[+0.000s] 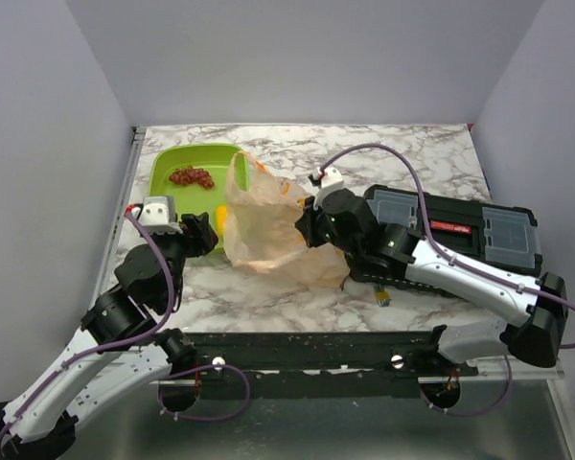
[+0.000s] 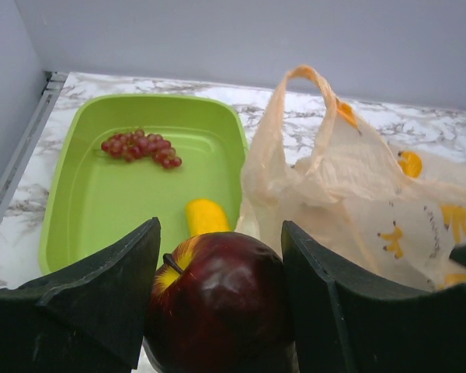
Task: Take the fake fruits out of the plastic bag
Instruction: Move the plastic bag to the center of the board.
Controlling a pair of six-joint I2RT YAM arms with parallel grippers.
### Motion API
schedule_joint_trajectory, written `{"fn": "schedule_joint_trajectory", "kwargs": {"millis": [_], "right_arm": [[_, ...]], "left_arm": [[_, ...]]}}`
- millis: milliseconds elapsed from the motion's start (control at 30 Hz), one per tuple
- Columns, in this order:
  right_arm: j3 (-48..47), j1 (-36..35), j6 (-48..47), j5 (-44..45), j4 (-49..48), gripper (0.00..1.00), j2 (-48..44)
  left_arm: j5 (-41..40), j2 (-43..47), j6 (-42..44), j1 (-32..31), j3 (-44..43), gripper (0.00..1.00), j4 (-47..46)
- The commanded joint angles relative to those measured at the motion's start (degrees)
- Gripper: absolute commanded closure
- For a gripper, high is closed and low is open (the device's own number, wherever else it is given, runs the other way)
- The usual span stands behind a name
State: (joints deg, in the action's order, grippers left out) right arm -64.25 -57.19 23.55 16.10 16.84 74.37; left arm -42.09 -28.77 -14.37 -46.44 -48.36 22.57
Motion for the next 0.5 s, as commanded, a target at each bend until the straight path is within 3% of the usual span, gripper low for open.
{"fn": "schedule_joint_trajectory", "kwargs": {"millis": [0, 200, 467], "right_arm": [[-8.3, 1.0, -7.5, 8.4, -0.1, 0.99, 5.4], [-15.6, 4.2, -9.6, 11.3, 2.4, 0.99, 11.2], [-22.1, 12.7, -5.2, 8.1, 5.3, 0.95, 17.3]], "left_arm": [[-1.9, 1.2, -4.4, 0.4, 2.0, 1.00, 6.0], [-1.3, 2.1, -9.8, 0.5, 3.0, 1.00, 10.9], [-1.6, 2.9, -9.3, 0.5, 3.4, 1.00, 11.2]]}}
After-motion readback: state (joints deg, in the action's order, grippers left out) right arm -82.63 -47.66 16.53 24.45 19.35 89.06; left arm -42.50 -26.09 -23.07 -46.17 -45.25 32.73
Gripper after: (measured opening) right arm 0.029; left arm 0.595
